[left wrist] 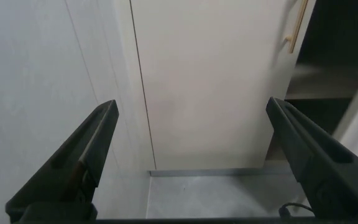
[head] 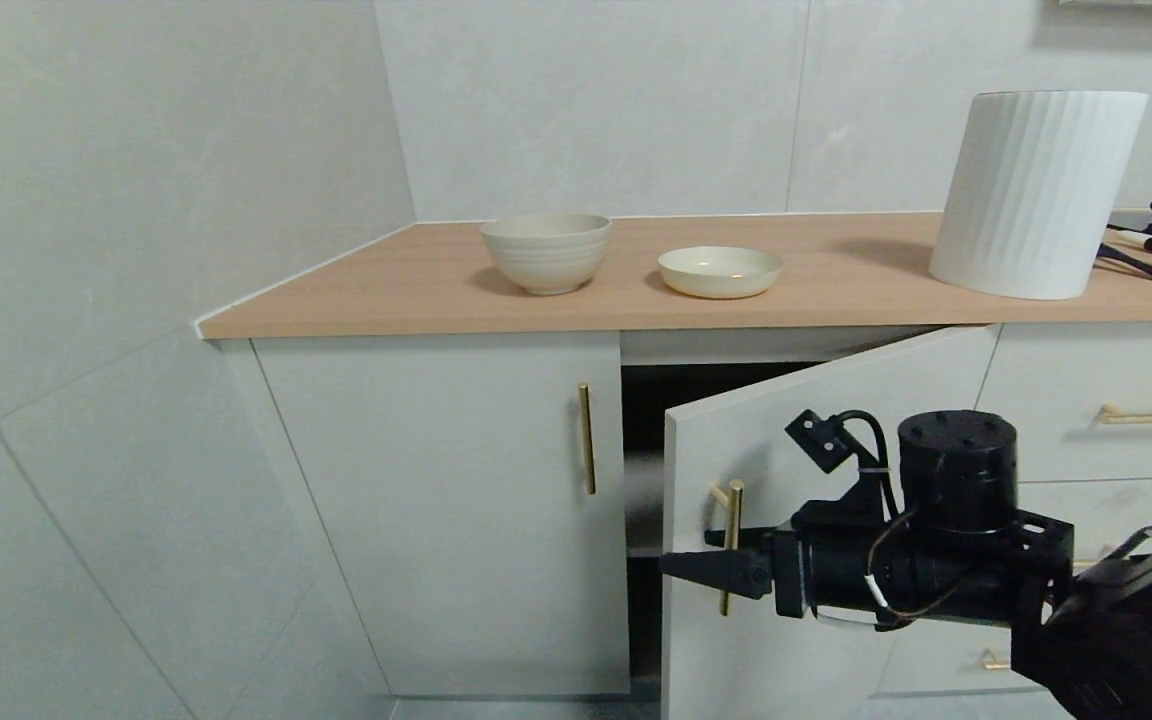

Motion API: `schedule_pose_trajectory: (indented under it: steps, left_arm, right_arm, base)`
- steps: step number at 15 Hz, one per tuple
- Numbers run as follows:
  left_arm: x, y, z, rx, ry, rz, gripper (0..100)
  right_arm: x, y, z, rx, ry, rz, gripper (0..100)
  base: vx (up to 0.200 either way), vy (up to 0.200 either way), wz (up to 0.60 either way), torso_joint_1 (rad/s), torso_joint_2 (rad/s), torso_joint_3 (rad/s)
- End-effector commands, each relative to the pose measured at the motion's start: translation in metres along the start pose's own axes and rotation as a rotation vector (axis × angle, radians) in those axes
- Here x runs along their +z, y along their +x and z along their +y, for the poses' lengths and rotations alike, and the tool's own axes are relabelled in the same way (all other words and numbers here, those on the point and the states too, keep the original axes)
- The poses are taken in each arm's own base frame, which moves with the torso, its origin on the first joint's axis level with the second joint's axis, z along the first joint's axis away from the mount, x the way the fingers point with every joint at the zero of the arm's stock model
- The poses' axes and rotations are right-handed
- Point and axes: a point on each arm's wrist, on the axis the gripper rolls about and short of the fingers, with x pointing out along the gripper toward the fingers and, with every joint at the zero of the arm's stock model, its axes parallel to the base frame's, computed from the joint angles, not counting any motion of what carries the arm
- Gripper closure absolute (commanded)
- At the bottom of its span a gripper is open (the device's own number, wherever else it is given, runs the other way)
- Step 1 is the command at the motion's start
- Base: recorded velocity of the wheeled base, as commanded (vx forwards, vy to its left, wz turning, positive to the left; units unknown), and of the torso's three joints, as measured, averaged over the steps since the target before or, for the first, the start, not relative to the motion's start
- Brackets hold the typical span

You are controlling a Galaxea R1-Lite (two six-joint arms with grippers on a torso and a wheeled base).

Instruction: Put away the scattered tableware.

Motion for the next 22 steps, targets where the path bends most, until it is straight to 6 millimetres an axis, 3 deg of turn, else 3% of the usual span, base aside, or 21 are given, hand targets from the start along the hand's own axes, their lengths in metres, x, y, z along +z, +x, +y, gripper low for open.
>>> schedule_pose_trajectory:
  steps: [1, 6, 8, 10, 11, 12, 13, 14, 15, 16, 18, 19, 20, 21, 22]
  left_arm:
    - [0.000, 0.000, 0.000, 0.000, 0.005, -0.001, 0]
    - [0.004, -0.001, 0.000, 0.000, -0.001, -0.023, 0]
    - [0.041, -0.012, -0.002, -0.094, 0.006, -0.147, 0]
    - [0.094, -0.017, -0.005, -0.288, 0.009, -0.087, 0]
    - [0.121, -0.008, -0.006, -0.363, 0.001, -0.029, 0]
    - [0.142, 0.010, -0.007, -0.419, -0.011, 0.030, 0]
    - [0.169, 0.049, -0.008, -0.477, -0.033, 0.115, 0]
    - [0.174, 0.059, -0.008, -0.488, -0.039, 0.134, 0]
    - [0.182, 0.117, -0.011, -0.575, -0.073, 0.256, 0]
    - [0.176, 0.154, -0.019, -0.666, -0.094, 0.323, 0]
    - [0.157, 0.205, -0.036, -0.737, -0.116, 0.394, 0]
    - [0.133, 0.246, -0.051, -0.772, -0.128, 0.425, 0]
    - [0.128, 0.253, -0.054, -0.776, -0.128, 0.426, 0]
    - [0.097, 0.278, -0.067, -0.803, -0.123, 0.431, 0]
    - [0.083, 0.283, -0.073, -0.816, -0.121, 0.426, 0]
  right_arm:
    - [-0.006, -0.011, 0.005, 0.013, -0.008, -0.006, 0]
    - [-0.011, -0.013, 0.004, 0.006, 0.001, 0.006, 0]
    - [-0.012, -0.013, 0.004, 0.006, 0.000, 0.008, 0]
    - [-0.010, -0.015, 0.007, 0.010, -0.006, 0.000, 0]
    - [-0.010, -0.016, 0.008, 0.011, -0.007, -0.003, 0]
    - [-0.009, -0.017, 0.009, 0.013, -0.010, -0.006, 0]
    - [-0.009, -0.017, 0.009, 0.015, -0.012, -0.005, 0]
    - [-0.009, -0.017, 0.010, 0.016, -0.013, -0.006, 0]
    - [-0.009, -0.017, 0.011, 0.020, -0.015, -0.004, 0]
    - [-0.009, -0.017, 0.011, 0.019, -0.014, -0.003, 0]
    - [-0.010, -0.017, 0.011, 0.020, -0.012, -0.001, 0]
    - [-0.010, -0.017, 0.011, 0.020, -0.014, -0.001, 0]
    - [-0.010, -0.017, 0.011, 0.020, -0.014, -0.001, 0]
    - [-0.009, -0.017, 0.012, 0.021, -0.015, -0.003, 0]
    - [-0.009, -0.017, 0.012, 0.022, -0.016, -0.005, 0]
  base:
    - [0.000, 0.000, 0.00, 0.000, 0.00, 0.000]
    - [0.000, 0.000, 0.00, 0.000, 0.00, 0.000]
    - [0.000, 0.000, 0.00, 0.000, 0.00, 0.000]
    - [0.000, 0.000, 0.00, 0.000, 0.00, 0.000]
    - [0.000, 0.000, 0.00, 0.000, 0.00, 0.000]
    - [0.000, 0.000, 0.00, 0.000, 0.00, 0.000]
    - [0.000, 0.000, 0.00, 0.000, 0.00, 0.000]
    - [0.000, 0.000, 0.00, 0.000, 0.00, 0.000]
    - [0.000, 0.000, 0.00, 0.000, 0.00, 0.000]
    - [0.000, 0.000, 0.00, 0.000, 0.00, 0.000]
    - [0.000, 0.000, 0.00, 0.000, 0.00, 0.000]
    - [0.000, 0.000, 0.00, 0.000, 0.00, 0.000]
    - [0.000, 0.000, 0.00, 0.000, 0.00, 0.000]
    - [0.000, 0.000, 0.00, 0.000, 0.00, 0.000]
    - [0.000, 0.000, 0.00, 0.000, 0.00, 0.000]
